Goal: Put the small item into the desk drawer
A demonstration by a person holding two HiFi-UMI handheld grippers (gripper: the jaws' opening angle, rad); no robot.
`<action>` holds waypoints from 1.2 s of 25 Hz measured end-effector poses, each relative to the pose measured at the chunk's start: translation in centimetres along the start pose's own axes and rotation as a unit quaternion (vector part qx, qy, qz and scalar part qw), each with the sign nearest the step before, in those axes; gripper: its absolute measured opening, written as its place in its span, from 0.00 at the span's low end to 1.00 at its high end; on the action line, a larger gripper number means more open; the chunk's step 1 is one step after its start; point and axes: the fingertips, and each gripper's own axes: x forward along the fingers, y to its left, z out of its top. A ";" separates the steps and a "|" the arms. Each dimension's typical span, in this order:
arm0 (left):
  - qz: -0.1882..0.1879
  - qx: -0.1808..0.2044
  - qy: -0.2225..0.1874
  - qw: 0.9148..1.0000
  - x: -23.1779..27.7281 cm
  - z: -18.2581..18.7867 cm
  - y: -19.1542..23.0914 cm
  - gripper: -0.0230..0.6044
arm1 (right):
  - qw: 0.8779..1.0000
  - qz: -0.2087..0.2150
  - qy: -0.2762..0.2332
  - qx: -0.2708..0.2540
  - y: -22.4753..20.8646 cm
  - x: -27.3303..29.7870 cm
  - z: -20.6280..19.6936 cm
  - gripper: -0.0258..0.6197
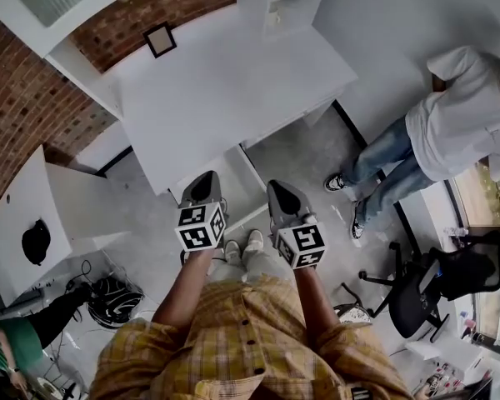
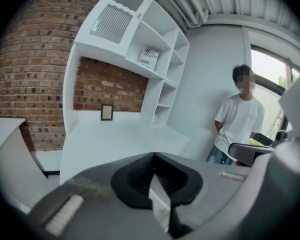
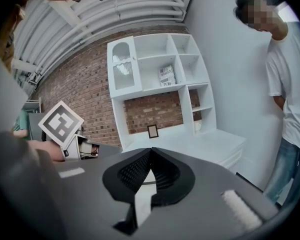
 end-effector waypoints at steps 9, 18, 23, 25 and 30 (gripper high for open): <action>-0.028 0.030 -0.079 0.996 -4.4 6.0 -2.9 0.04 | 0.999 -0.004 -0.047 -0.001 0.6 -1.5 5.0 0.03; -0.051 0.053 -0.134 0.988 -6.9 9.6 -4.1 0.04 | 0.996 0.002 -0.085 -0.019 1.7 -1.6 9.1 0.03; -0.061 0.063 -0.158 0.983 -7.8 11.2 -4.7 0.04 | 0.995 0.001 -0.101 -0.026 1.8 -1.6 10.6 0.03; -0.064 0.068 -0.165 0.982 -8.2 11.6 -5.1 0.04 | 0.994 0.001 -0.105 -0.029 1.8 -1.7 11.0 0.03; -0.069 0.080 -0.184 0.977 -9.1 12.6 -5.6 0.04 | 0.992 0.003 -0.123 -0.038 2.1 -2.0 12.3 0.03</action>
